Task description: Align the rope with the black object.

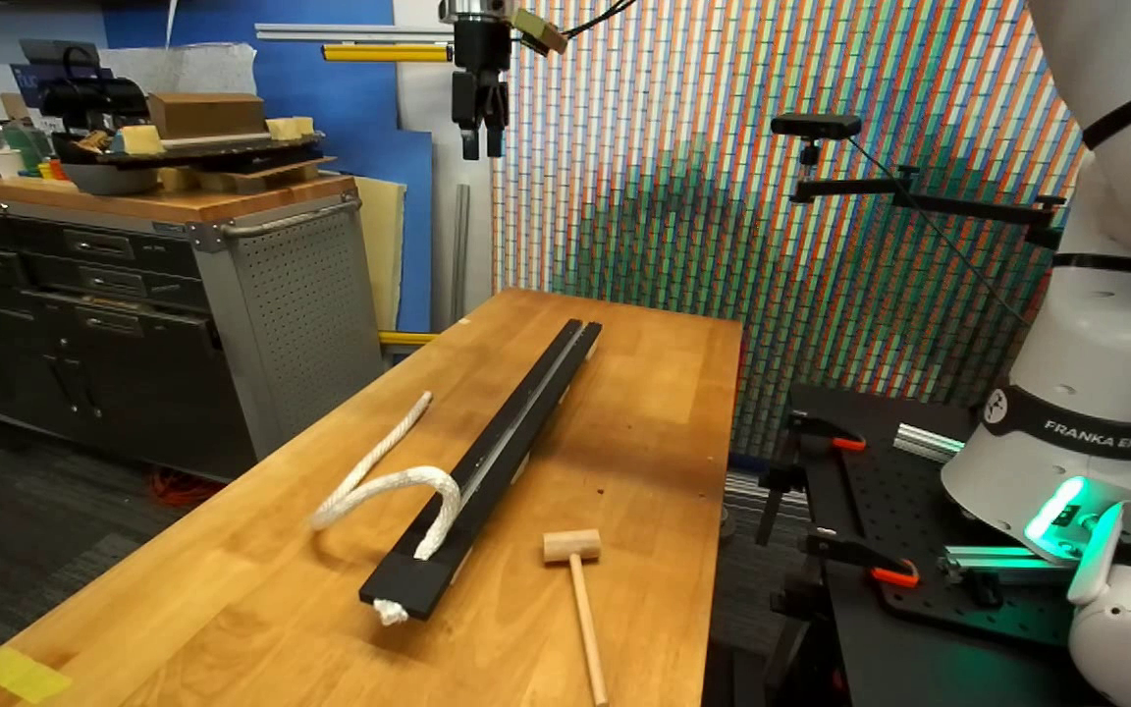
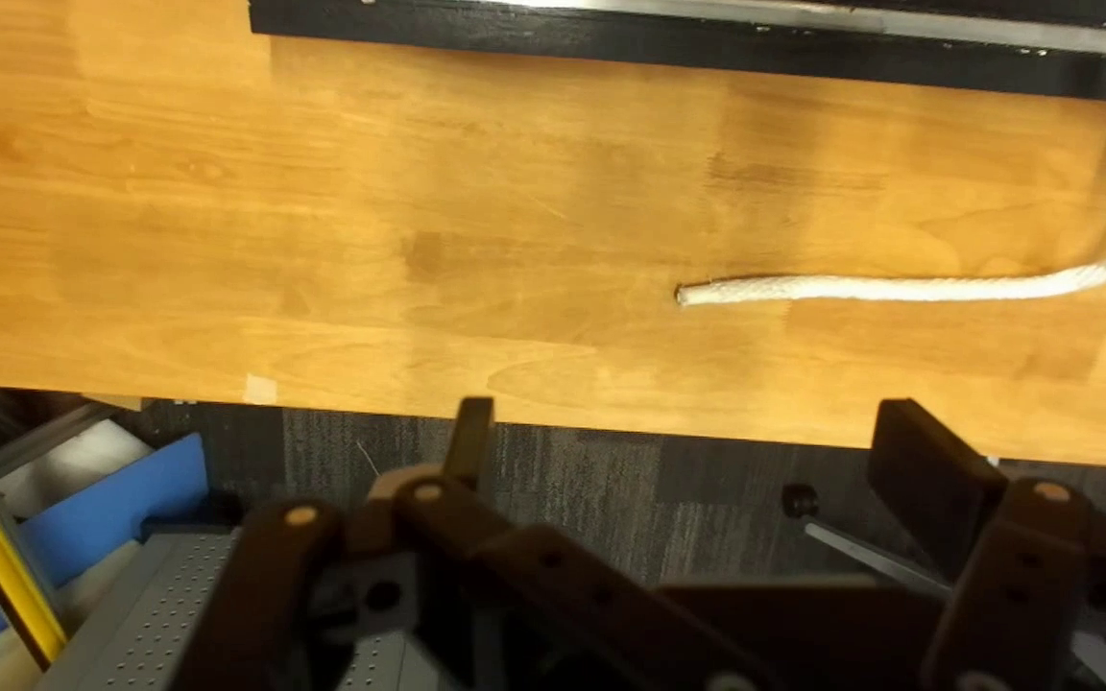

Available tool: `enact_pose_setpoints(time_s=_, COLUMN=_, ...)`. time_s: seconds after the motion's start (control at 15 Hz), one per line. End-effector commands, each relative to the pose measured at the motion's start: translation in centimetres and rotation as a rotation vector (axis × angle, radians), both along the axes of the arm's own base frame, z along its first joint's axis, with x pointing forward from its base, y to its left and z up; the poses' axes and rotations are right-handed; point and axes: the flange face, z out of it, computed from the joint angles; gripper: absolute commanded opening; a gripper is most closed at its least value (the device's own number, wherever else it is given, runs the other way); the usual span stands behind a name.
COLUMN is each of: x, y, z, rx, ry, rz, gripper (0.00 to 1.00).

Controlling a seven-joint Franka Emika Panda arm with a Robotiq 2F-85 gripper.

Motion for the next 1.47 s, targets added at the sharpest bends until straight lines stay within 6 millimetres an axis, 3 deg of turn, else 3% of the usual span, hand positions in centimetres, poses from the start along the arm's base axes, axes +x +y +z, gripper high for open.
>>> enact_pose_setpoints(time_s=0.0, x=2.7, y=0.4, z=-1.7, rx=0.019, ry=0.016, rz=0.06, gripper=1.0)
enact_pose_setpoints(time_s=0.33, x=5.6, y=1.5, z=-6.0, rx=0.011, ry=0.0, rz=-0.048, gripper=1.0)
enact_pose_setpoints(time_s=0.73, x=6.6, y=2.8, z=-10.0, rx=0.038, ry=0.037, rz=-0.234, gripper=1.0)
enact_pose_setpoints(time_s=1.4, x=6.8, y=11.5, z=-14.1, rx=0.05, ry=0.178, rz=-0.435, gripper=1.0)
